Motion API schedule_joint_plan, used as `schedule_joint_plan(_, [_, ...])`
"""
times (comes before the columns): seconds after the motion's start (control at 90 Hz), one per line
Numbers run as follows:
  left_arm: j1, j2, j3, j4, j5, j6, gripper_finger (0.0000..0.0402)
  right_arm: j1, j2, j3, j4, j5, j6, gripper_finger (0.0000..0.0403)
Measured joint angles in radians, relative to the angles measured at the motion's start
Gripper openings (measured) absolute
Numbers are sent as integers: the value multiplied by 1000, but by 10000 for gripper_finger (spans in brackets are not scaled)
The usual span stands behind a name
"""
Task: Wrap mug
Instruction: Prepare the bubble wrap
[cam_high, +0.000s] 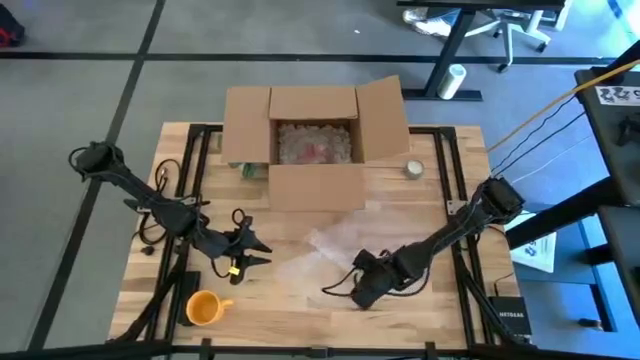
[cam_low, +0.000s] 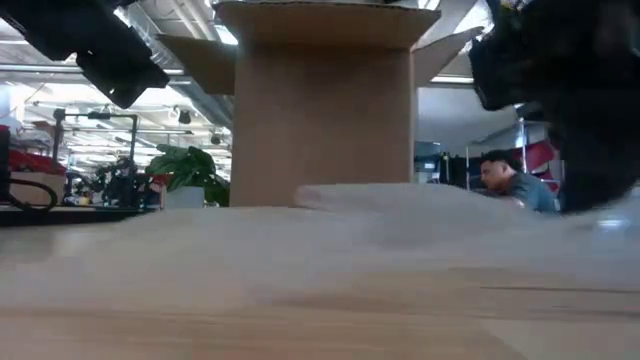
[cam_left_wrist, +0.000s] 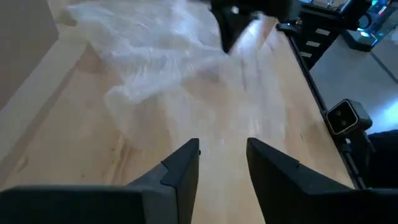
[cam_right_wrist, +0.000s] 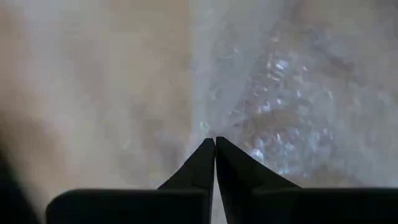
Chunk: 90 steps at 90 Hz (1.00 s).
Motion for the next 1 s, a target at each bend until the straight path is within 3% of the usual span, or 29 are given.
schedule_joint_plan(0.122, [0,0,0,1,0,-17,117,-21,0,-6,164,3,-100,0])
schedule_joint_plan(0.344, [0,0,0,-20,-5,-29,117,-40,-8,-8,124,69,-149,0])
schedule_joint_plan(0.611, [32,19,-1,-190,-86,-93,117,-38,-11,-8,69,208,-174,0])
schedule_joint_plan(0.889, [84,135,-95,11,-91,-48,117,-38,-11,-8,19,214,-122,0])
schedule_joint_plan(1.0, [90,176,-122,71,-163,-40,117,-38,-11,-8,16,187,-120,0])
